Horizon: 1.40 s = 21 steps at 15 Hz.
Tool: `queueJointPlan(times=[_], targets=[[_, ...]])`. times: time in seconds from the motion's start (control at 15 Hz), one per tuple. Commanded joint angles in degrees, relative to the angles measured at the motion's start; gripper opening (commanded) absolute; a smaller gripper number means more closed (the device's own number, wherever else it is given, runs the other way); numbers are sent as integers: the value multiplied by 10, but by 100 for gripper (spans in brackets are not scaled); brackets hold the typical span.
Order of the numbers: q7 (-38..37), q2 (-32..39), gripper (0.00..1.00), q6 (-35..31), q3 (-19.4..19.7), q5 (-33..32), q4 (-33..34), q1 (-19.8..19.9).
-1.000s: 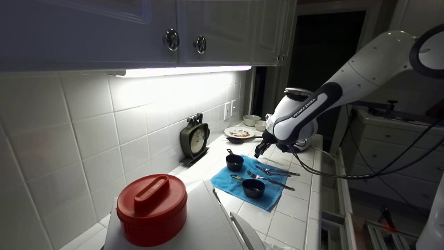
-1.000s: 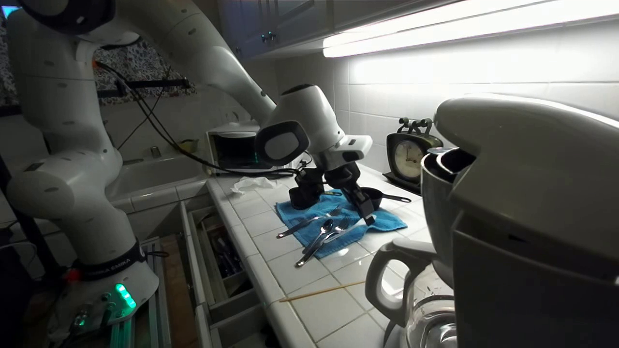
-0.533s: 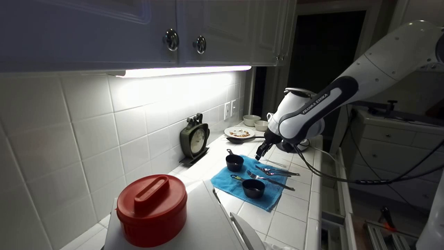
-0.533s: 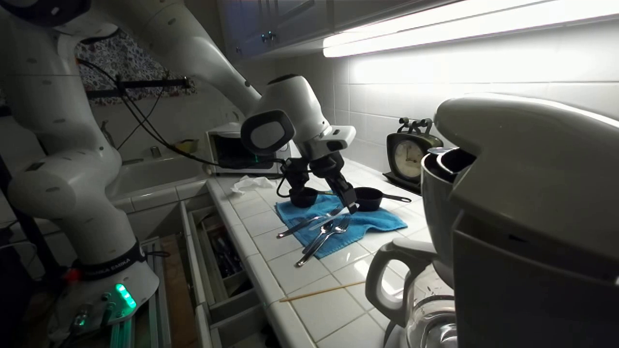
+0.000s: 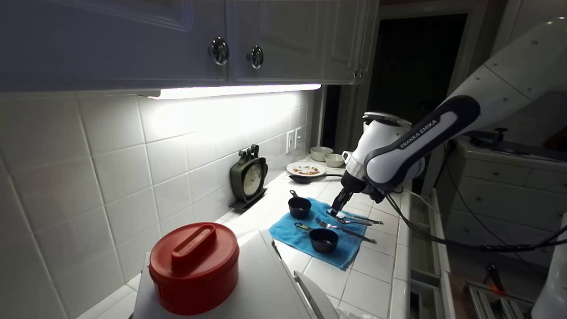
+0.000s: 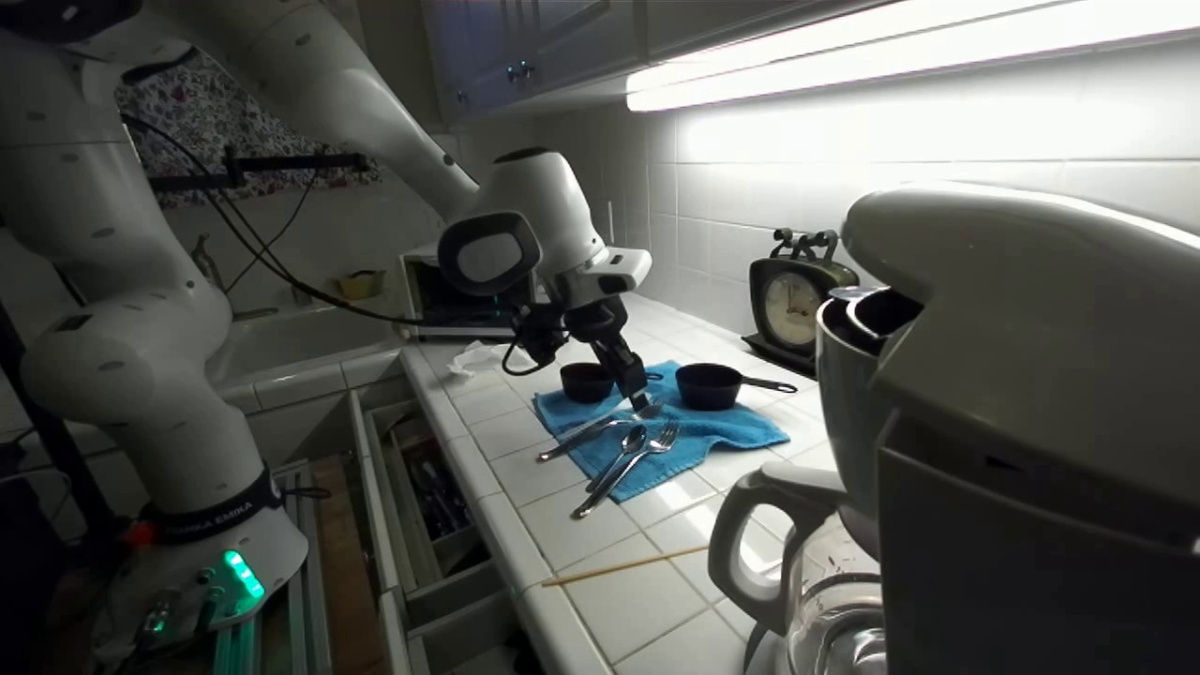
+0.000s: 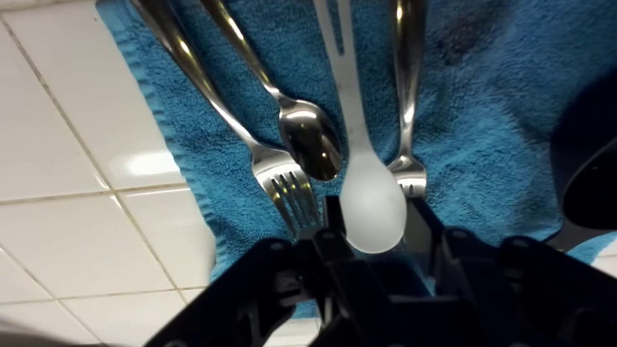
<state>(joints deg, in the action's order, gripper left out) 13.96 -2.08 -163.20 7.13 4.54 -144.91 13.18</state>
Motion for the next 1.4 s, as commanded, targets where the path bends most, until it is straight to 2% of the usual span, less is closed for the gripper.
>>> queueJointPlan(times=[0.0,0.53,0.6,0.67,1.0,1.2,1.33], targets=[[12,-24,13,9,17,12,-27,-17],[-9,-20,14,6,39,-9,-33,-11],[-7,-20,62,8,41,-6,-32,-12],[-7,-20,63,7,43,-5,-31,-12],[-7,-22,99,6,44,-1,-29,-14],[7,-16,100,12,41,28,-18,-24],[0,-10,100,8,38,26,-12,-29]])
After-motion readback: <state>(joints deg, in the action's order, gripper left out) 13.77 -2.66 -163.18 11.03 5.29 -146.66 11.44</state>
